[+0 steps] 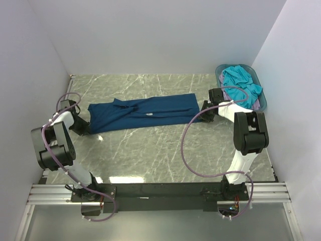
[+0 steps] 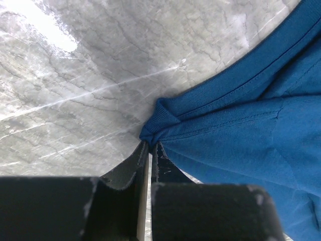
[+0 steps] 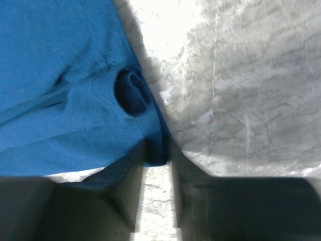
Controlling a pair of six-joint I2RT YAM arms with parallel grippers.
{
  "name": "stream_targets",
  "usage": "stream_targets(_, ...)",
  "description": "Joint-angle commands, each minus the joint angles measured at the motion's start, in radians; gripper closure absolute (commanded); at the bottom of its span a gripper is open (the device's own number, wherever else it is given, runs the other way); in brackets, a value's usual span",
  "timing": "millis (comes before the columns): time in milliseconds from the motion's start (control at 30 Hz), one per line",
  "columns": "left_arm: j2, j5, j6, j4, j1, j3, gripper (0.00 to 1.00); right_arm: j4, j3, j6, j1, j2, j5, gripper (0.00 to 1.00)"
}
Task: Fold and stack the t-shirts
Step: Fold the tshirt
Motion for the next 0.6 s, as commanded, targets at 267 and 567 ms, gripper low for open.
stream_targets(267, -0.063, 0.018, 0.024, -0.04, 0.05, -0.051, 0.98, -0.108, -0.028, -0.003, -0.062, -0.069, 0.12, 1.0)
stream_targets(567, -0.222, 0.081, -0.039, -0.06, 0.053, -0.226, 0.97, -0.211, -0.151, 0.004, -0.088, -0.25, 0.237, 1.0)
